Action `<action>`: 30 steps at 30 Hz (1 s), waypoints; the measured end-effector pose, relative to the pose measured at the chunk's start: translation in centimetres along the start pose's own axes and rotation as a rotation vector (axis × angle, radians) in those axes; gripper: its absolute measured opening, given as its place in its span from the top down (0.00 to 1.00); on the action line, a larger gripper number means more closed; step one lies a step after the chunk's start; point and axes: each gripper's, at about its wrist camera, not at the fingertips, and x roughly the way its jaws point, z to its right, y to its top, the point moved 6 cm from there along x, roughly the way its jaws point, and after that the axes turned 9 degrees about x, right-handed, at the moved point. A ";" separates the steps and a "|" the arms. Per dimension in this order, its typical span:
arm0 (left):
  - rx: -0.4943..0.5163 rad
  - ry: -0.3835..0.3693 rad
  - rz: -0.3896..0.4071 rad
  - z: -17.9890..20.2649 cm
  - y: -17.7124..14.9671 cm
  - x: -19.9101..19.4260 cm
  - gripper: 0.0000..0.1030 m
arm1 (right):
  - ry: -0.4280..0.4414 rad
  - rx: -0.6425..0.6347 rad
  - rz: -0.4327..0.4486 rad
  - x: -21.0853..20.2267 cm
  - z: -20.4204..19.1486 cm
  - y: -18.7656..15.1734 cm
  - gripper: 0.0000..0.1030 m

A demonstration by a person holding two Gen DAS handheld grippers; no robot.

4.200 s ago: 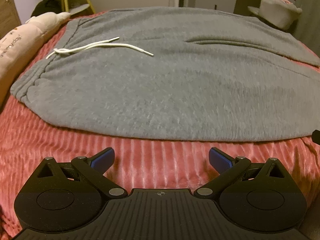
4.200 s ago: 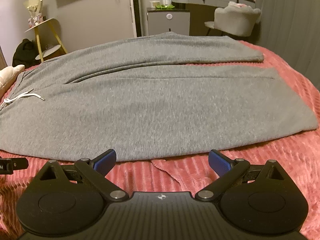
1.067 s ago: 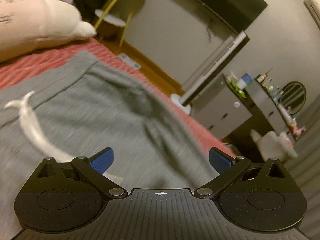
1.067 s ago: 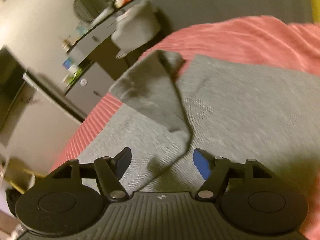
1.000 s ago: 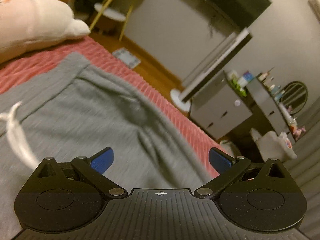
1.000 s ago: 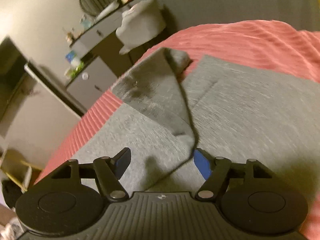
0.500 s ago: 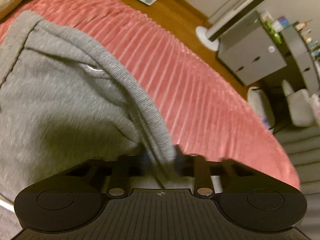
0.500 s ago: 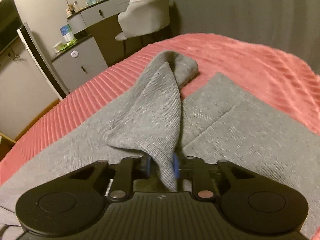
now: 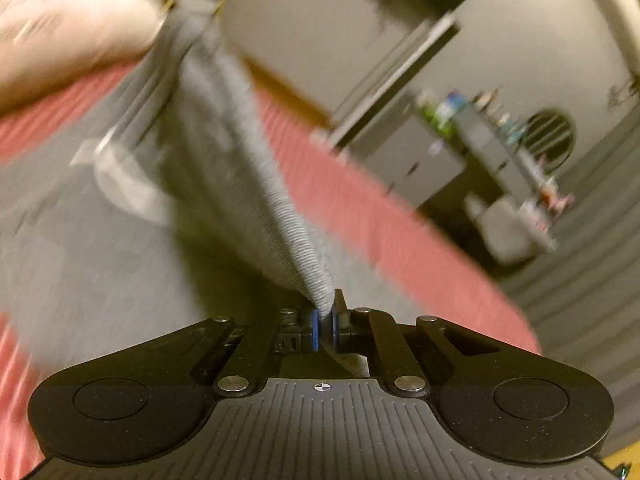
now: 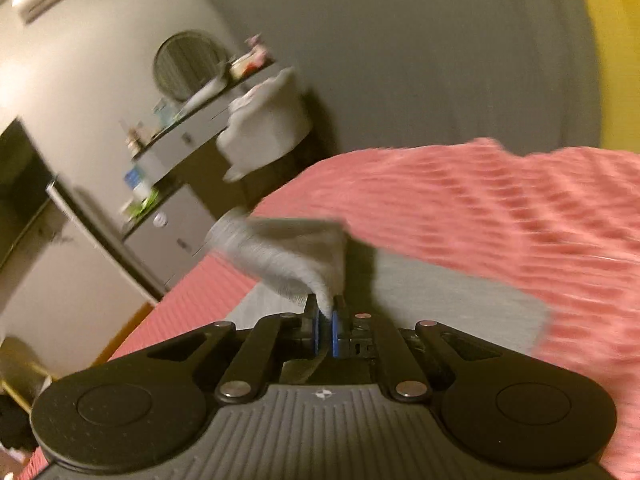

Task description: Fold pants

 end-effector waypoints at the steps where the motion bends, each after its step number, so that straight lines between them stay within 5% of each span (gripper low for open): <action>1: -0.011 0.012 -0.039 -0.8 -1.5 0.4 0.90 | -0.028 0.017 -0.015 0.0 1.5 -0.1 0.95; 3: -0.073 0.041 -0.097 -2.7 -3.9 1.2 0.85 | -0.035 0.077 -0.093 0.7 3.7 -0.9 0.95; 5: -0.126 0.071 -0.072 -4.3 -4.4 1.0 0.65 | -0.039 0.081 -0.135 1.2 4.5 -1.9 0.89; 6: -0.143 0.095 -0.039 -4.8 -4.2 0.4 0.42 | -0.041 0.070 -0.145 1.2 4.4 -2.3 0.87; 7: -0.163 0.109 0.013 -5.3 -3.7 -0.1 0.22 | -0.029 0.074 -0.159 1.2 4.3 -2.6 0.72; 8: -0.178 0.117 0.052 -5.7 -3.0 -0.2 0.18 | -0.005 0.096 -0.175 1.3 4.3 -2.9 0.49; 9: -0.191 0.133 0.079 -6.2 -2.3 -0.4 0.17 | 0.013 0.118 -0.187 1.5 4.2 -3.1 0.39; 12: -0.226 0.152 0.094 -7.5 -0.8 0.6 0.13 | 0.038 0.159 -0.200 2.1 4.0 -3.5 0.32; 14: -0.257 0.174 0.086 -8.2 0.0 1.8 0.15 | 0.053 0.172 -0.201 2.6 3.8 -3.6 0.34; 15: -0.246 0.182 0.086 -8.2 0.5 2.3 0.25 | 0.065 0.171 -0.204 2.8 3.8 -3.6 0.40; 17: -0.223 0.203 0.086 -8.1 1.1 2.6 0.40 | 0.074 0.168 -0.220 3.5 3.5 -3.5 0.86; 19: -0.215 0.216 0.074 -8.3 1.4 3.3 0.59 | 0.070 0.181 -0.225 3.7 4.1 -3.6 0.89; 26: -0.244 0.223 -0.016 -8.4 1.1 6.0 0.63 | 0.083 0.274 -0.249 5.4 4.9 -3.3 0.79; 27: -0.258 0.216 -0.015 -8.5 1.5 6.2 0.85 | 0.070 0.254 -0.250 5.5 4.5 -3.2 0.79; 30: -0.254 0.167 0.028 -7.6 2.5 5.0 0.91 | -0.006 0.148 -0.247 5.5 3.0 -2.7 0.95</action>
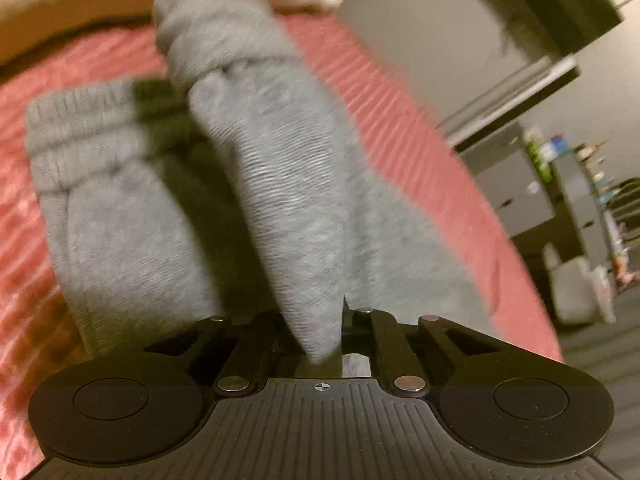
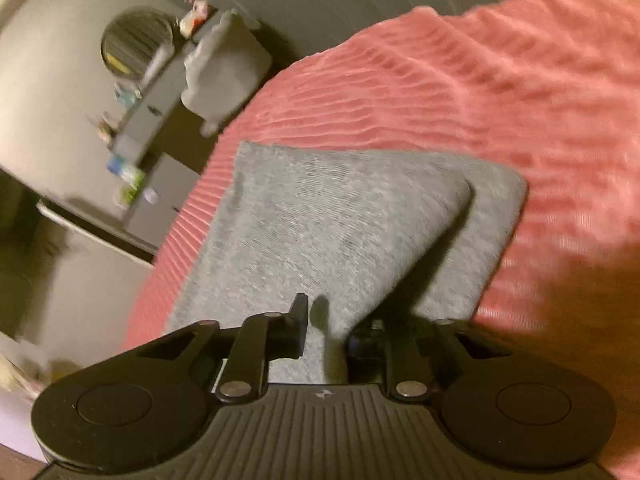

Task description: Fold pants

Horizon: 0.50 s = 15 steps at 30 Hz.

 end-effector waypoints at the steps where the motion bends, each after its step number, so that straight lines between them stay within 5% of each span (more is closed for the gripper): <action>1: 0.019 -0.036 0.044 0.7 0.4 -1.2 0.91 | -0.006 -0.027 0.021 -0.6 -0.6 0.4 0.95; 5: 0.041 -0.123 0.147 1.2 0.1 -5.1 0.91 | 0.080 -0.090 0.149 -4.9 -2.4 2.1 0.95; 8: 0.039 -0.060 0.121 -0.8 -1.8 -5.0 0.88 | 0.049 -0.136 0.227 -6.5 -1.4 2.4 0.95; 11: 0.057 0.099 0.016 -3.4 -3.9 -2.4 0.75 | -0.089 -0.176 0.176 -4.0 1.2 1.8 0.95; 15: -0.075 0.042 0.076 -5.4 -3.2 -2.9 0.45 | -0.122 -0.135 0.124 -2.5 3.3 1.1 0.93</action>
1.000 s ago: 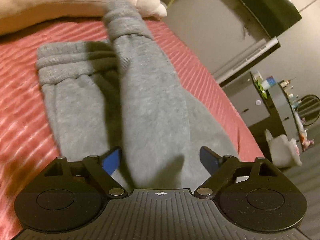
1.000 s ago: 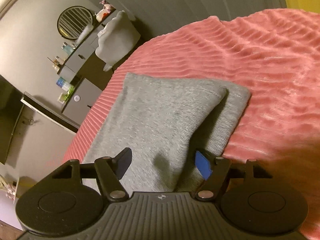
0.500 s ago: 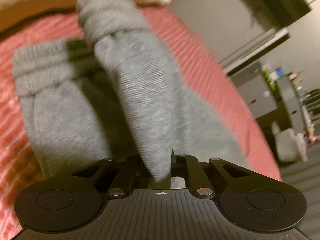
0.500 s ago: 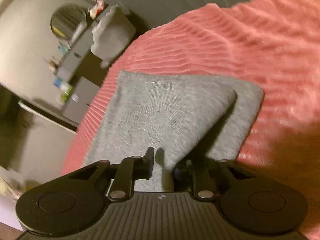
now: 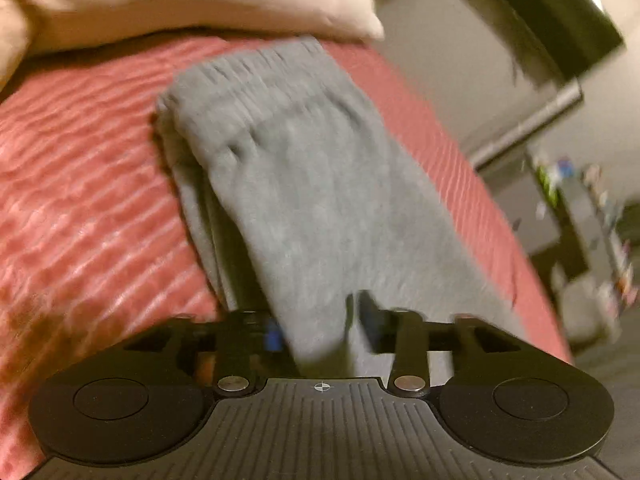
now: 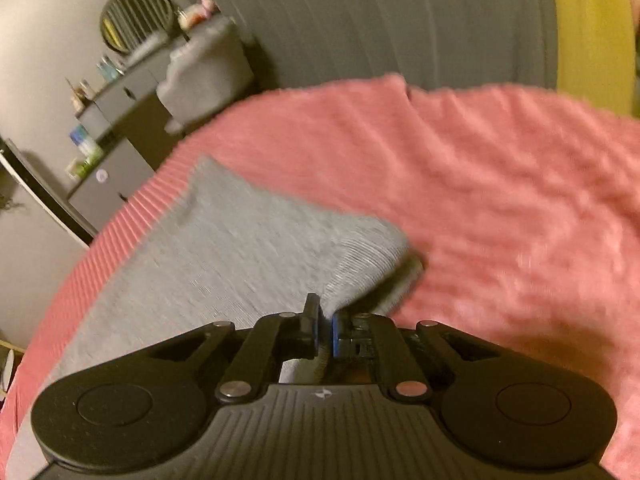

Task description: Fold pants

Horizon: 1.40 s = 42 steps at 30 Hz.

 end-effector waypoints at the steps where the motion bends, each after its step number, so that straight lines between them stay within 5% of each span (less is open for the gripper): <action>1: -0.021 0.012 0.023 0.1 0.6 -0.1 0.42 | 0.023 0.009 0.001 -0.1 -0.1 0.0 0.85; 2: -0.018 0.032 0.031 0.3 1.2 0.0 0.43 | 0.039 0.014 -0.007 -0.1 -0.3 -0.1 0.76; 4: 0.019 0.054 0.016 1.0 1.9 0.7 0.53 | 0.047 0.005 -0.020 0.4 -0.8 -0.1 0.74; 7: 0.108 0.094 0.037 2.3 2.8 1.1 0.84 | 0.055 -0.022 -0.022 0.2 -1.8 0.0 0.95; 11: 0.192 0.121 0.133 2.3 2.6 -0.7 0.85 | 0.128 -0.064 0.108 -2.6 -2.7 0.9 0.95; 14: 0.273 0.301 0.072 1.2 1.4 0.2 0.69 | 0.036 -0.091 0.086 -1.2 -1.2 0.8 0.92; 16: 0.316 0.348 0.105 1.3 1.0 -0.9 0.44 | -0.071 -0.114 0.042 0.1 0.2 0.8 0.86; 18: 0.332 0.422 0.155 1.4 1.1 -2.6 0.26 | -0.056 -0.078 0.098 -1.3 1.2 1.6 0.79; 20: 0.342 0.508 0.241 1.9 1.4 -4.5 0.22 | -0.139 -0.065 0.182 -2.9 2.0 2.5 0.56; 24: 0.481 0.378 0.287 8.0 -0.5 -5.0 0.22 | -0.065 -0.087 0.265 -5.2 -0.7 2.4 0.53; 29: 0.715 0.123 0.183 18.3 -7.5 0.4 0.19 | 0.210 -0.449 0.079 -3.7 -14.0 -7.0 0.53; 32: 0.824 0.092 0.157 22.0 -10.8 4.1 0.20 | 0.390 -0.700 -0.093 -2.7 -21.7 -15.7 0.54; 36: 0.929 0.124 0.180 23.9 -11.6 8.7 0.17 | 0.534 -0.879 -0.127 -1.6 -27.5 -22.6 0.52; 39: 0.984 0.159 0.200 22.9 -10.3 10.7 0.05 | 0.487 -0.941 -0.166 2.3 -27.8 -23.6 0.49; 42: 0.977 0.151 0.223 21.9 -8.9 10.7 0.04 | 0.481 -0.986 -0.088 4.0 -26.2 -21.1 0.26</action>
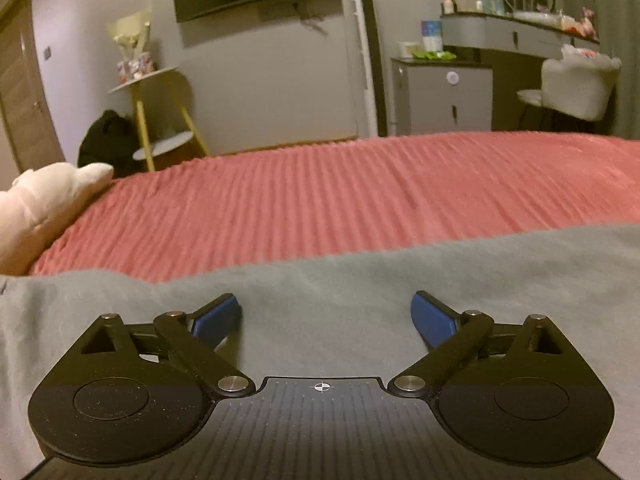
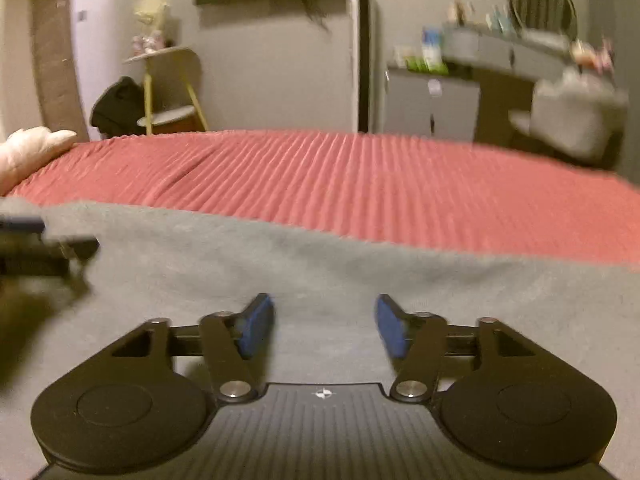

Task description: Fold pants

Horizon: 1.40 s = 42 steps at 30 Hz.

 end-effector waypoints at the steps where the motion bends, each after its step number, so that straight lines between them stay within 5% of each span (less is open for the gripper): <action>1: -0.004 0.035 0.007 -1.0 -0.1 0.4 0.04 | -0.029 0.021 0.003 0.1 2.2 0.2 0.22; 4: -0.037 0.162 -0.042 -5.5 -1.2 2.2 0.04 | -0.189 0.070 0.032 -0.1 10.1 0.9 0.20; 6: -0.114 0.224 -0.084 -8.9 -2.0 3.4 0.04 | -0.333 0.091 0.059 -0.5 16.1 0.8 0.08; 8: -0.176 0.273 -0.113 -11.7 -2.4 4.0 0.04 | -0.352 0.307 0.056 -1.5 22.4 1.1 0.05; 10: -0.159 0.391 -0.161 -13.9 -2.7 4.2 0.06 | -0.545 0.310 0.071 -2.6 26.1 2.0 0.05; 12: -0.100 0.402 -0.165 -14.5 -2.5 3.6 0.14 | -0.775 0.306 0.051 -3.7 28.5 2.4 0.05; 13: -0.082 0.401 -0.169 -14.4 -2.4 3.0 0.14 | -0.823 0.343 0.031 -4.3 29.2 2.3 0.05; 14: -0.077 0.386 -0.154 -13.9 -2.4 2.1 0.14 | -0.795 0.388 0.030 -4.8 28.7 2.4 0.06; 16: -0.089 0.272 -0.090 -11.5 -2.2 -0.5 0.12 | -0.607 0.412 0.065 -5.6 25.6 2.5 0.06; 20: -0.097 0.056 0.000 -4.3 -2.0 -5.6 0.07 | -0.203 0.238 0.061 -6.9 13.0 1.5 0.06; 23: -0.099 -0.099 -0.021 1.3 -3.1 -7.5 0.07 | 0.086 0.118 -0.027 -6.7 3.9 -0.6 0.06; 25: -0.066 -0.123 -0.051 3.9 -4.2 -7.4 0.07 | 0.159 0.031 -0.066 -6.4 0.6 -1.8 0.06; 29: 0.023 -0.059 0.013 4.1 -5.6 -7.9 0.03 | 0.000 -0.072 -0.066 -6.2 2.9 -3.7 0.04; 33: -0.030 0.068 0.002 -0.3 -6.9 -7.2 0.01 | -0.104 0.146 -0.035 -7.7 11.9 -4.4 0.04; 38: -0.165 0.306 -0.088 -8.3 -8.8 -6.2 0.01 | -0.375 0.240 0.016 -10.4 23.4 -5.3 0.04; 42: -0.071 0.591 -0.251 -13.4 -9.4 -7.1 0.01 | -0.680 0.406 0.021 -15.8 29.6 -7.7 0.04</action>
